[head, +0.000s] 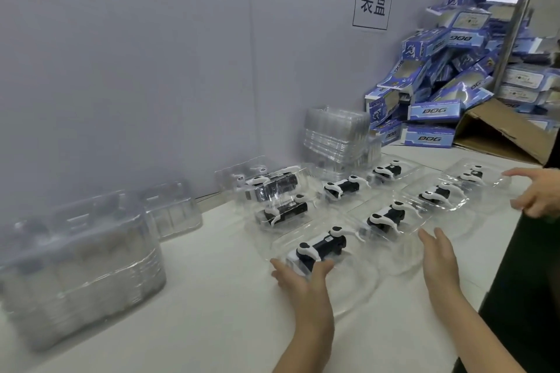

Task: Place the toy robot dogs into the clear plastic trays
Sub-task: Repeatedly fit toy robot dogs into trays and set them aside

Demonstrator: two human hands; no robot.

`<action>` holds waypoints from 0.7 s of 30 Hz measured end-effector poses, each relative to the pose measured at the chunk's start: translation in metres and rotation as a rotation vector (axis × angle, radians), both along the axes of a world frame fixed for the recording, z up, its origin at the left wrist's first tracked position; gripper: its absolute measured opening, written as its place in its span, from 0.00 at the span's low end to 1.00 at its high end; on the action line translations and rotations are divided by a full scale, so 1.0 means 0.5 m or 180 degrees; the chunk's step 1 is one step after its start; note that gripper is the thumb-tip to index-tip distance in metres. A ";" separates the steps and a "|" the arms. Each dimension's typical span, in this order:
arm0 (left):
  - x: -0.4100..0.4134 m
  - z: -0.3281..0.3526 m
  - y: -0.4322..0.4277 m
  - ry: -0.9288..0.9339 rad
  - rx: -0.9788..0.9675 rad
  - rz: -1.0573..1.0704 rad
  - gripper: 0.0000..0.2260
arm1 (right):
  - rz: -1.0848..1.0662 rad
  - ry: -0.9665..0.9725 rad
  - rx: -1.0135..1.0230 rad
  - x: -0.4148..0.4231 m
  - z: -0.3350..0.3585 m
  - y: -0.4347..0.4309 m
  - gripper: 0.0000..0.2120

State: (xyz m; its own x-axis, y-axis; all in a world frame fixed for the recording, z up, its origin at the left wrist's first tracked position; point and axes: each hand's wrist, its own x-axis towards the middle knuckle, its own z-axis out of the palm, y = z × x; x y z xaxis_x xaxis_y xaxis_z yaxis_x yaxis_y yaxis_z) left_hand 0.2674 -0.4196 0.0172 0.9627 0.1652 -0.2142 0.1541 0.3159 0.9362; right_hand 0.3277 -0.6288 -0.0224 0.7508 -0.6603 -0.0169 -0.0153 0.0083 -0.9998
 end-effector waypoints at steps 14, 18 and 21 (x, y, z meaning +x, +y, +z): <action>-0.066 -0.007 0.273 -0.0678 0.0384 0.1108 0.14 | 0.0139 -0.2192 -0.0763 -0.102 0.104 0.253 0.21; -0.101 0.021 0.469 -0.1141 0.0748 0.2910 0.16 | 0.0881 -0.2971 -0.1578 -0.110 0.143 0.435 0.17; -0.115 0.034 0.593 -0.0888 0.0709 0.3550 0.13 | 0.1645 -0.2859 -0.1672 -0.090 0.156 0.575 0.17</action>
